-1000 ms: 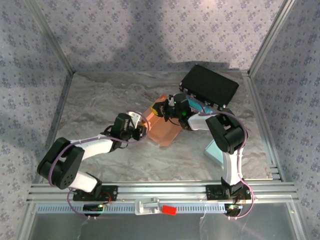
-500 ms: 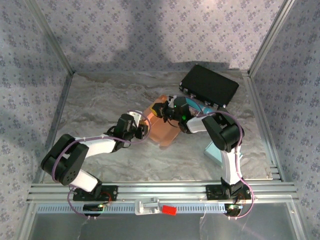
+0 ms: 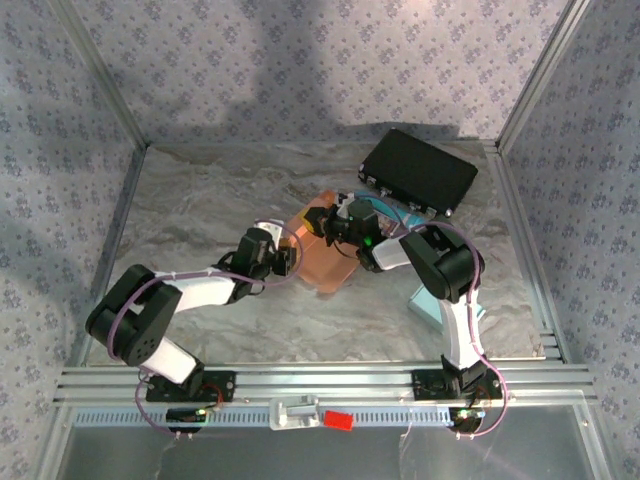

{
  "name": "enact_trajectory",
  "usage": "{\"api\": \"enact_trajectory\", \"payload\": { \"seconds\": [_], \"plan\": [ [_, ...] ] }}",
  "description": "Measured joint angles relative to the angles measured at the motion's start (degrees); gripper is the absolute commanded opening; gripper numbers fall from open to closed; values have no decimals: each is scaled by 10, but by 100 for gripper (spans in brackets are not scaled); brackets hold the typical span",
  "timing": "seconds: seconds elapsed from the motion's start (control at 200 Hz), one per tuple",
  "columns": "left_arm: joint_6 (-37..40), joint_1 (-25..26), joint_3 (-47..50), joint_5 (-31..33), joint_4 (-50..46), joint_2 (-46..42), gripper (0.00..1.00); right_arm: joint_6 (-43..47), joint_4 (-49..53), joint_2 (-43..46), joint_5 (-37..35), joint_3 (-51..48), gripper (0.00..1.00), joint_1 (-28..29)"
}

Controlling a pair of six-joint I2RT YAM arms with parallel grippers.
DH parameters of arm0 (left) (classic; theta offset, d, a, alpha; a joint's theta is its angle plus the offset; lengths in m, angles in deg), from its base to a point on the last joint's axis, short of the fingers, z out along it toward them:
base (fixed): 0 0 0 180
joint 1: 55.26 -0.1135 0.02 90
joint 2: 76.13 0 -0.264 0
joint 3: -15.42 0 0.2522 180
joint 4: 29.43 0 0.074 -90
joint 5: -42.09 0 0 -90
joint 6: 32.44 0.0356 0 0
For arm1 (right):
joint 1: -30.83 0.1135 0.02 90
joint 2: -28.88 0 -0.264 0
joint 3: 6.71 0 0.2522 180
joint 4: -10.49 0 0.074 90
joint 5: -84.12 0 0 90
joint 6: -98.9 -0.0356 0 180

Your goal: Fold the paper box

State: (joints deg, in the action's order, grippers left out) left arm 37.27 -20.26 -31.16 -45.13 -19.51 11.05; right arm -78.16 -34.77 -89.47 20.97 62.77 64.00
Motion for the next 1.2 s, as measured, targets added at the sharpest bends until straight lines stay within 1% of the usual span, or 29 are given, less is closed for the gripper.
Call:
{"api": "enact_trajectory", "payload": {
  "seconds": [0.295, 0.37, 0.515, 0.58, 0.635, 0.71, 0.725, 0.75, 0.809, 0.814, 0.824, 0.849, 0.864, 0.874, 0.904, 1.029, 1.079, 1.199],
  "plan": [
    [-36, 37, -27, 92, -33, 13, 26, -13, -13, -4, -29, 0, 0, 6],
    [-50, 45, -33, 116, -37, 18, 21, -21, -28, -10, -37, -2, 0, 7],
    [-68, 58, -49, 153, -51, 30, 14, -27, -39, -12, -53, -4, 0, 9],
    [-76, 62, -54, 168, -57, 34, 8, -28, -39, -12, -59, -4, 0, 9],
    [-86, 64, -56, 179, -61, 34, 0, -28, -39, -12, -64, -4, 0, 9],
    [-89, 68, -61, 192, -68, 37, 0, -27, -38, -12, -68, -4, 0, 9],
    [-90, 69, -63, 194, -71, 38, 0, -27, -38, -12, -68, -4, 3, 9],
    [-92, 70, -66, 197, -77, 38, 0, -27, -37, -12, -68, -4, 11, 10],
    [-94, 70, -74, 205, -90, 40, 0, -28, -28, -10, -66, -4, 37, 10],
    [-94, 70, -75, 207, -91, 40, 0, -27, -27, -10, -66, -4, 37, 10],
    [-94, 70, -76, 207, -93, 40, 0, -26, -23, -9, -64, -4, 43, 11],
    [-94, 69, -80, 209, -98, 41, 0, -25, -12, -6, -63, -7, 51, 12],
    [-94, 68, -82, 209, -101, 41, 0, -25, -5, -5, -63, -8, 63, 14],
    [-94, 67, -84, 210, -103, 41, 0, -24, 1, -3, -63, -10, 68, 15],
    [-94, 65, -89, 210, -111, 41, 0, -20, 20, 4, -65, -17, 77, 18],
    [-91, 50, -103, 195, -146, 36, 0, 8, 131, 64, -78, -45, 97, 24],
    [-87, 39, -105, 175, -163, 25, 0, 24, 191, 101, -88, -46, 99, 26],
    [-51, -6, -105, 119, -205, -17, 0, 68, 336, 208, -103, -40, 98, 24]
  ]
}}
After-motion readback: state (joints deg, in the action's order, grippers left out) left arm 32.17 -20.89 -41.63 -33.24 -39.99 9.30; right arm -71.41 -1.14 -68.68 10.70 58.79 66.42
